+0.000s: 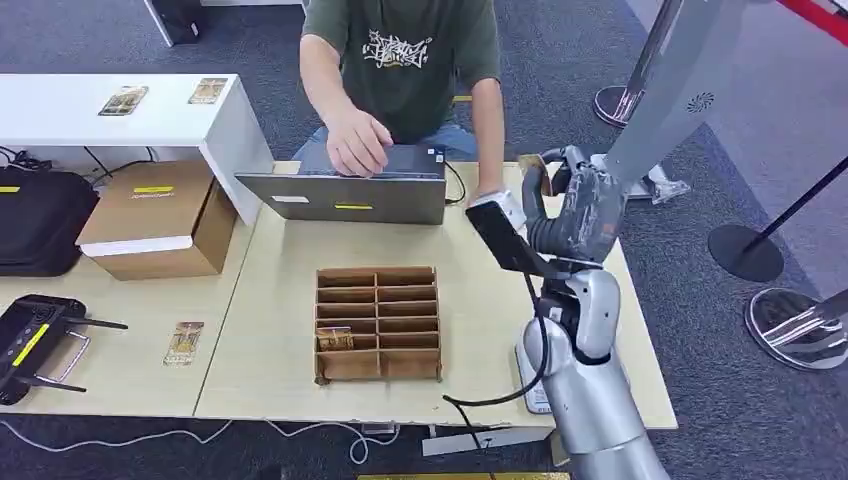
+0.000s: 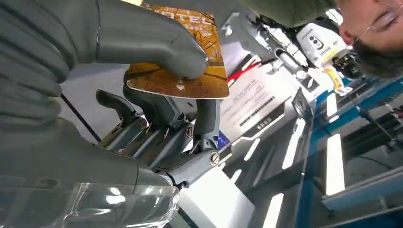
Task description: Pass the card to the sensor for recognition and then transmit it.
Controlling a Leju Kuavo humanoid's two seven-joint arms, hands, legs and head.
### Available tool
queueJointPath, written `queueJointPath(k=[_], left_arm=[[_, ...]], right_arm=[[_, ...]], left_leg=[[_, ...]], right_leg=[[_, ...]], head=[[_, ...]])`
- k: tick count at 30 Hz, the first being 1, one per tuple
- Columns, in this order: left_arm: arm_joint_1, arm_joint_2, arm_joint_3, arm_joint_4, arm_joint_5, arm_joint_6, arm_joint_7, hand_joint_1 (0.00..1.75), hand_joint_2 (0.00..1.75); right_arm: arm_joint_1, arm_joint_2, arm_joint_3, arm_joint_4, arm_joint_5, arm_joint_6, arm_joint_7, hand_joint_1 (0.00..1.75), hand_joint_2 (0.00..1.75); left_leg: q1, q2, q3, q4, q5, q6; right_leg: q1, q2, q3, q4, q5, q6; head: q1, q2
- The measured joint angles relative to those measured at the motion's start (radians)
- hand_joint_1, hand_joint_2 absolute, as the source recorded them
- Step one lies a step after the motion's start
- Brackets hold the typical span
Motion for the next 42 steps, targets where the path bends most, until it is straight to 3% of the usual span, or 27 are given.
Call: queueJointPath(k=[9,15,30,31,32,33,42], left_arm=[[-0.014,-0.003,-0.076,0.0,-0.015,-0.007,0.032,0.0,0.0],[-0.019,-0.003,-0.097,0.0,-0.008,0.005,0.039,0.0,0.0],[-0.019,-0.003,-0.118,0.0,-0.013,0.011,0.039,0.0,0.0],[-0.019,-0.003,-0.121,0.0,-0.013,0.011,0.039,0.0,0.0],[-0.019,-0.003,-0.122,0.0,-0.013,0.011,0.039,0.0,0.0],[-0.019,-0.003,-0.123,0.0,-0.013,0.011,0.039,0.0,0.0],[-0.016,-0.003,-0.138,0.0,-0.024,0.019,0.004,0.0,0.0]], right_arm=[[-0.291,0.024,0.059,0.306,0.171,-0.008,0.03,1.75,1.75],[-0.432,0.052,0.099,0.476,0.197,-0.056,0.021,1.75,1.75],[-0.502,0.072,0.129,0.62,0.202,-0.097,0.028,1.75,1.75],[-0.504,0.072,0.129,0.626,0.203,-0.098,0.028,1.62,1.75],[-0.506,0.072,0.129,0.629,0.204,-0.099,0.029,0.24,1.75],[-0.508,0.072,0.129,0.634,0.204,-0.1,0.029,0.0,1.75],[-0.518,0.072,0.129,0.664,0.229,-0.121,0.047,0.0,1.75]], left_leg=[[0.0,0.001,-0.001,0.0,0.0,0.0],[0.0,0.001,-0.001,0.0,0.001,0.0],[0.0,-0.001,-0.001,0.0,0.001,0.0],[0.0,-0.001,-0.001,0.0,0.001,0.0],[0.0,-0.001,-0.001,0.0,0.001,0.0],[0.0,-0.001,-0.001,0.0,0.001,0.0],[0.0,-0.001,-0.001,0.0,0.001,0.0]], right_leg=[[0.0,0.001,-0.002,0.001,0.001,-0.001],[0.0,0.001,-0.002,0.001,0.001,-0.001],[0.0,0.0,-0.001,0.001,0.001,-0.001],[0.0,0.0,-0.001,0.001,0.001,-0.001],[0.0,0.0,-0.001,0.001,0.001,-0.001],[0.0,0.0,-0.001,0.001,0.001,-0.001],[0.0,0.0,-0.002,0.001,0.001,-0.001]], head=[[-0.001,0.0],[0.0,0.0],[0.0,0.0],[0.0,0.0],[0.0,0.0],[0.0,0.0],[0.0,0.0]])
